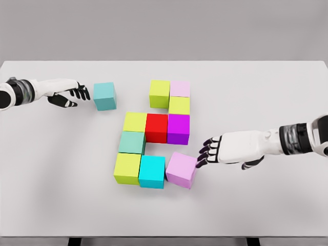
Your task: Assemble the squares on the desktop into the number 2
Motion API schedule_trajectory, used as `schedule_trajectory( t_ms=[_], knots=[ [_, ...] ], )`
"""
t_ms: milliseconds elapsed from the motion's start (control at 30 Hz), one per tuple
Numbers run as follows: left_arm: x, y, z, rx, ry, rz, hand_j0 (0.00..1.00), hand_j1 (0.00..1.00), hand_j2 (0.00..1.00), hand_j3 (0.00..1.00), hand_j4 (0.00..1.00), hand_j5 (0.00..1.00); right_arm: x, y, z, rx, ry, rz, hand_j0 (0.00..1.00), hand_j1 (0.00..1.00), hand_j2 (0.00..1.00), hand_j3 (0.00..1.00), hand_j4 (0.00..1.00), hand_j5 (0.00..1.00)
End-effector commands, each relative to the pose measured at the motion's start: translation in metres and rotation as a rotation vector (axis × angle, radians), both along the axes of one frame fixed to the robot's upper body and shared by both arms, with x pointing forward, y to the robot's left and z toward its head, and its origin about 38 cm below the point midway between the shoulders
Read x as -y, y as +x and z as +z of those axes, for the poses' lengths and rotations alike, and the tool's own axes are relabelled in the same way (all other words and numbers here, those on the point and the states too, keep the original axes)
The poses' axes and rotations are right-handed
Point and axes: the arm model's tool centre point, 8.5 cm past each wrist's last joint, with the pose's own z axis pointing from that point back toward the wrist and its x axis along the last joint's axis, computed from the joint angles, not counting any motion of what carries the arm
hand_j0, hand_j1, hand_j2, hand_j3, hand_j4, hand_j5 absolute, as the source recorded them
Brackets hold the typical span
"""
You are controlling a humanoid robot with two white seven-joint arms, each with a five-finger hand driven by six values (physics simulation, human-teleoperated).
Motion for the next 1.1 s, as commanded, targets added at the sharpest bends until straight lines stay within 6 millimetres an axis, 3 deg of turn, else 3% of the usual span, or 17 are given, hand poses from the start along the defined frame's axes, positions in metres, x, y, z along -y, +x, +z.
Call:
schedule_trajectory(
  t_ms=[0,467,567,800,1067],
  knots=[
    [0.003,0.000,0.001,0.003,-0.005,-0.005,0.60,0.60,0.60,0.60,0.60,0.60,-0.002,0.000,0.000,-0.005,0.009,-0.001,1.00,1.00,1.00,1.00,1.00,1.00],
    [0.025,0.005,-0.003,0.001,-0.046,-0.026,0.58,0.58,0.58,0.58,0.58,0.58,0.021,0.024,0.003,0.006,-0.001,-0.099,1.00,1.00,1.00,1.00,1.00,1.00],
    [0.033,0.006,-0.005,-0.001,-0.054,-0.037,0.58,0.58,0.58,0.58,0.58,0.58,0.018,0.025,0.005,-0.022,0.043,-0.104,1.00,1.00,1.00,1.00,1.00,1.00],
    [0.057,0.008,-0.009,-0.003,-0.084,-0.071,0.57,0.57,0.57,0.57,0.57,0.57,0.016,0.021,0.023,-0.261,0.352,-0.174,1.00,1.00,1.00,1.00,1.00,1.00],
    [0.065,0.012,-0.012,-0.011,-0.090,-0.069,0.56,0.56,0.56,0.56,0.56,0.56,0.015,0.023,0.017,-0.249,0.322,-0.171,1.00,1.00,1.00,1.00,1.00,1.00]
  ],
)
